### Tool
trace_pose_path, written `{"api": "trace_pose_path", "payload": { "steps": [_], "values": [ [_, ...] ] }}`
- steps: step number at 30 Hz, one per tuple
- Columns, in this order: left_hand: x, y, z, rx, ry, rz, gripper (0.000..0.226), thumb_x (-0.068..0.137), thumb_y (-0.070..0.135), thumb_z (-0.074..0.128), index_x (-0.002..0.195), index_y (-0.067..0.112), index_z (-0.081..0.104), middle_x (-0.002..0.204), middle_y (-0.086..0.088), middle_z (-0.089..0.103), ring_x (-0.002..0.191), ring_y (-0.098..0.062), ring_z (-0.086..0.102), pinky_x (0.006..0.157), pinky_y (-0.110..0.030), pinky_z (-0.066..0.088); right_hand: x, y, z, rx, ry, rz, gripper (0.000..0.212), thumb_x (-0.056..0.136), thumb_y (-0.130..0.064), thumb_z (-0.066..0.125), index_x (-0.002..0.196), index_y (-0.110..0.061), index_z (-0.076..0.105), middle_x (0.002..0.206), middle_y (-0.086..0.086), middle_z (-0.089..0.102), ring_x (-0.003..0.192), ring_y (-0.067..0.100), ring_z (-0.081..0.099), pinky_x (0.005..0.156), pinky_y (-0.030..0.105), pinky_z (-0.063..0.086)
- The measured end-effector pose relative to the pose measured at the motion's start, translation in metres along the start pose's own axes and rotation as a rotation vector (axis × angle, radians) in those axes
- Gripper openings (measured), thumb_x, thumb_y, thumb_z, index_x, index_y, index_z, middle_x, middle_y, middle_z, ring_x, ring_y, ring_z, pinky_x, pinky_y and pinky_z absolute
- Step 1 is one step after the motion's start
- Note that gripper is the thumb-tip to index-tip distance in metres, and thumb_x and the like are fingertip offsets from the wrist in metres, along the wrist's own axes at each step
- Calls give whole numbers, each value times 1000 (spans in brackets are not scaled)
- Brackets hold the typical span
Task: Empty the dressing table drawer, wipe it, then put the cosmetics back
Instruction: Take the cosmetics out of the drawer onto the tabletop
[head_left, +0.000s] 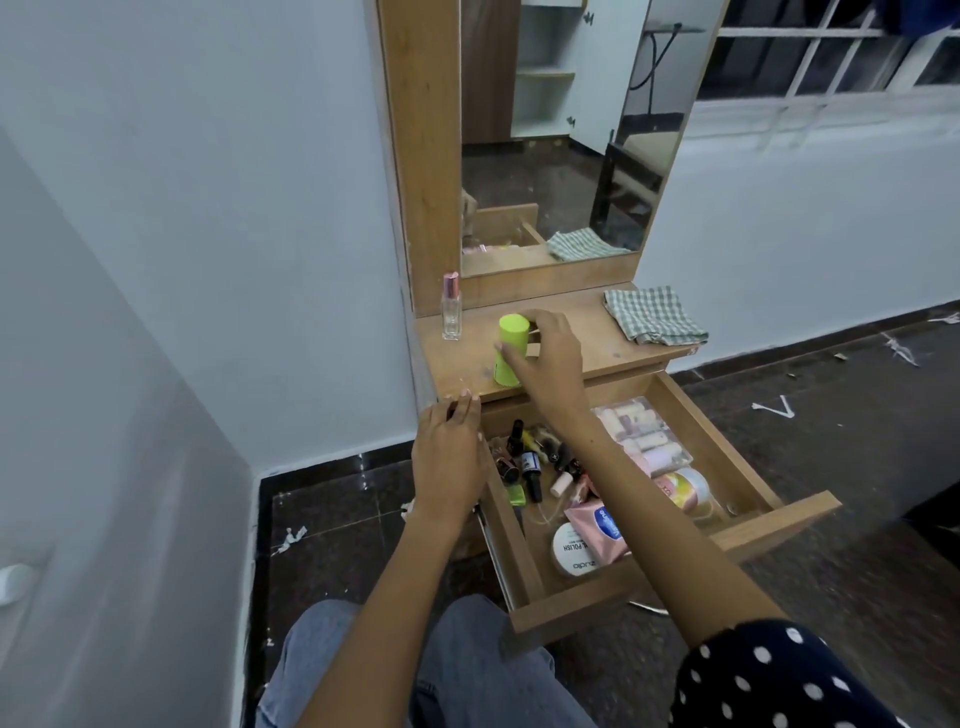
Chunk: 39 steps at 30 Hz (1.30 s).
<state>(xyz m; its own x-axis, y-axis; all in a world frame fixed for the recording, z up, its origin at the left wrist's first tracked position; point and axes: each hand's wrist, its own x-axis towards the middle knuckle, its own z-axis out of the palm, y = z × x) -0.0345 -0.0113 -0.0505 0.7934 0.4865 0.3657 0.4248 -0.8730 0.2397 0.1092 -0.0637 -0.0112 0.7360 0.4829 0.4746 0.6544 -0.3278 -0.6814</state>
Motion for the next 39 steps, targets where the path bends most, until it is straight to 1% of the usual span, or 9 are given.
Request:
{"api": "trace_pose_path", "payload": {
  "steps": [6, 13, 18, 24, 28, 31, 33, 35, 39],
  "values": [
    [1, 0, 2, 18, 1, 4, 45, 73, 7, 72, 117, 2, 65, 118, -13, 66, 107, -29, 61, 94, -39, 50, 13, 13, 27, 37, -21, 80, 47, 71, -12, 81, 111, -3, 58, 105, 12, 62, 95, 23, 57, 75, 22, 38],
    [5, 1, 4, 84, -53, -2, 43, 76, 15, 68, 117, 1, 64, 119, -13, 66, 109, -28, 60, 97, -40, 48, 44, 6, 54, 37, 1, 142, 40, 74, -16, 79, 108, -6, 61, 104, 10, 66, 94, 24, 60, 77, 35, 48],
    [7, 4, 2, 116, -93, -1, 44, 76, 19, 70, 116, 0, 65, 116, -14, 67, 106, -29, 61, 95, -40, 49, 54, 8, 61, 16, -43, 195, 37, 74, -18, 80, 105, -7, 62, 102, 10, 68, 93, 24, 62, 77, 35, 49],
    [7, 11, 1, 140, -135, -35, 49, 91, 27, 53, 133, 3, 51, 136, -13, 54, 124, -28, 47, 108, -38, 35, 18, 21, 6, 12, -97, 56, 34, 73, -11, 79, 105, -8, 66, 100, 5, 70, 89, 15, 65, 79, 30, 55],
    [7, 13, 3, 164, -123, -39, 51, 99, 30, 37, 143, 5, 36, 148, -11, 39, 135, -26, 33, 115, -37, 23, -24, 48, -60, -71, -264, 46, 18, 77, -10, 76, 94, -13, 71, 86, -4, 71, 74, -3, 63, 72, 9, 51],
    [7, 14, 3, 182, -127, -41, 51, 99, 31, 35, 143, 6, 36, 148, -11, 38, 135, -26, 32, 115, -37, 22, -53, 78, -93, -245, -307, 141, 18, 77, -12, 74, 93, -20, 72, 86, -9, 70, 75, 4, 64, 73, 23, 55],
    [8, 13, 4, 190, -132, -47, 50, 99, 31, 35, 142, 5, 38, 147, -11, 40, 135, -27, 34, 114, -37, 23, -70, 89, -100, -355, -363, 188, 17, 77, -20, 75, 90, -29, 68, 89, -13, 67, 81, 8, 64, 74, 30, 54],
    [8, 14, 4, 186, -133, -60, 49, 98, 30, 38, 139, 4, 42, 144, -12, 44, 133, -27, 37, 113, -37, 26, -85, 91, -104, -465, -439, 176, 17, 78, -27, 74, 94, -26, 67, 100, -9, 67, 90, 10, 61, 74, 24, 47],
    [8, 14, 3, 189, -134, -72, 47, 96, 29, 43, 134, 3, 49, 139, -14, 50, 129, -28, 43, 110, -39, 32, -90, 89, -103, -596, -469, 142, 41, 80, -39, 71, 116, -23, 61, 124, -3, 58, 107, 15, 57, 81, 24, 43]
  ]
}}
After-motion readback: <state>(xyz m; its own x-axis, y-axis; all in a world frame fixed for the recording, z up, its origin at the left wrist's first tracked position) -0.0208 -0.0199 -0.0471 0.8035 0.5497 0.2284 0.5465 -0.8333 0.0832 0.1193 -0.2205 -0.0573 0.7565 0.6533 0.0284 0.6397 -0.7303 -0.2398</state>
